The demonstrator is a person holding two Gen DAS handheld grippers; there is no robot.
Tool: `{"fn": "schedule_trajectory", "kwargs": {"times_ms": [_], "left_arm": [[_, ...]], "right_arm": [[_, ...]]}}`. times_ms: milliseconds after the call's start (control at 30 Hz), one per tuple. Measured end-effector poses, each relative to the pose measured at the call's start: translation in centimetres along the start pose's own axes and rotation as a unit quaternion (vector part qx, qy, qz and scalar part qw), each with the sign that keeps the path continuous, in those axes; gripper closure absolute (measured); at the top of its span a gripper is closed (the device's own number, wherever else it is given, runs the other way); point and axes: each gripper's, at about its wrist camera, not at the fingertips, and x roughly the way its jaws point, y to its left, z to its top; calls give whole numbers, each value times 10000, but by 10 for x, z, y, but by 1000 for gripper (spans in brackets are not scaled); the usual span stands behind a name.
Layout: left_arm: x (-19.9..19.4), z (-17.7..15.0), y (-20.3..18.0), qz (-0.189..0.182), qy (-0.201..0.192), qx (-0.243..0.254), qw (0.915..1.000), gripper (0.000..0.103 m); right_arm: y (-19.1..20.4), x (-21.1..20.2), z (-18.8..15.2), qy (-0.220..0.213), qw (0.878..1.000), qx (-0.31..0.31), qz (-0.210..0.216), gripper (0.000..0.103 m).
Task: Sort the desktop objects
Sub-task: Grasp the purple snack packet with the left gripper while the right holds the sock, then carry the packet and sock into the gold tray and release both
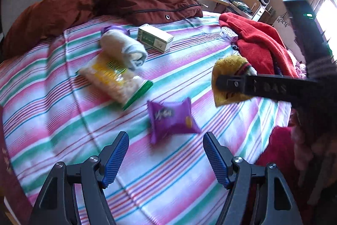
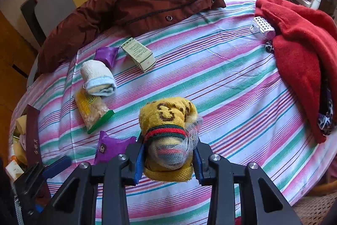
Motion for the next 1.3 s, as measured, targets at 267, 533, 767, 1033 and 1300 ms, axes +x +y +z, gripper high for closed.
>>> {"fn": "schedule_trajectory", "kwargs": {"times_ms": [267, 533, 767, 1033, 1300], "left_arm": [[30, 14, -14, 178, 188, 269, 9993, 29], [54, 20, -7, 346, 308, 334, 9984, 31], [47, 10, 0, 271, 48, 458, 9986, 55], [24, -20, 13, 320, -158, 396, 9986, 55], [-10, -49, 33, 470, -411, 128, 9980, 56]], "right_arm": [[1, -1, 2, -3, 9999, -42, 106, 64], [7, 3, 2, 116, 9996, -210, 113, 62], [13, 10, -1, 283, 9987, -401, 98, 62], [35, 18, -10, 510, 9944, -834, 397, 62], [35, 19, -13, 438, 9980, -410, 179, 62]]}}
